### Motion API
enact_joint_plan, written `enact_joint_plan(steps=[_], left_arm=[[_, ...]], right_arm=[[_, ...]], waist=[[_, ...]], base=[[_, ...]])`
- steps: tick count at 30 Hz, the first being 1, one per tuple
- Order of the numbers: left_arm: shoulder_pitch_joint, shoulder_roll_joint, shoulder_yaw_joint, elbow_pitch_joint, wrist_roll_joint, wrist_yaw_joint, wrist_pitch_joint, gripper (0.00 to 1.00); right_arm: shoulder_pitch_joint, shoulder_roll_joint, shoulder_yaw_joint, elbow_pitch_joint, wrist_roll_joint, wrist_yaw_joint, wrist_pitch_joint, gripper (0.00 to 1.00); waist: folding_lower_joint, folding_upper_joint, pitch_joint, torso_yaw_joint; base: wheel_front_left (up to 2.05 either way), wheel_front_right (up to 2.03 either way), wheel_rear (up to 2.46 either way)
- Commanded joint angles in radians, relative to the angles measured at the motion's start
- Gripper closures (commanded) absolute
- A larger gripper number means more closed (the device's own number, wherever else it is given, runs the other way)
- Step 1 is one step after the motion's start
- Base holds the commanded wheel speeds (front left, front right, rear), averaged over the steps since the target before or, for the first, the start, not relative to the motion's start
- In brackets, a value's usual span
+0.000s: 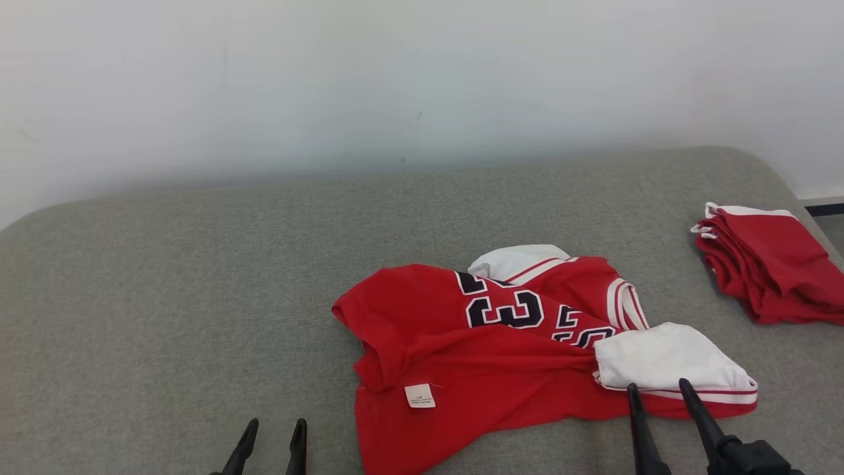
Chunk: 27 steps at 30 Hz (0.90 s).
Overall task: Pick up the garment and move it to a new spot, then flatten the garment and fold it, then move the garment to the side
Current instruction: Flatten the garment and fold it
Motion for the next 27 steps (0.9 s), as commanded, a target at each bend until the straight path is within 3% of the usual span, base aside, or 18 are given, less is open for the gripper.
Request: enact_joint_plan(steps=[1,5,13,21,27], left_arm=[[-0.026,0.009,-0.013,0.013,-0.007,0.002,-0.003,0.0],[-0.069,0.016,-0.047,0.049,-0.031,0.002,0.004,0.0],[-0.216,0.044,-0.134,0.128,-0.16,0.002,0.126,0.0],[-0.324,0.053,-0.106,0.202,-0.253,0.021,0.27,0.0],[-0.37,0.066,-0.089,0.215,-0.256,0.05,0.298,0.0]], right_arm=[[0.01,0.0,0.012,-0.004,0.006,-0.003,-0.007,0.0],[0.01,0.0,0.043,-0.006,0.016,-0.003,-0.005,0.0],[-0.008,0.0,0.08,-0.006,0.028,-0.003,0.002,0.0],[-0.026,0.0,0.105,-0.009,0.038,-0.003,-0.001,0.0],[-0.04,0.0,0.104,-0.003,0.051,-0.003,-0.009,0.0]], waist=[[0.0,0.0,0.005,-0.039],[0.0,0.0,0.01,-0.074],[0.0,0.0,0.034,-0.153],[0.0,0.0,0.078,-0.206],[0.0,0.0,0.106,-0.223]], base=[[0.0,0.0,0.0],[0.0,0.0,0.0],[0.0,0.0,0.0],[0.0,0.0,0.0],[0.0,0.0,0.0]])
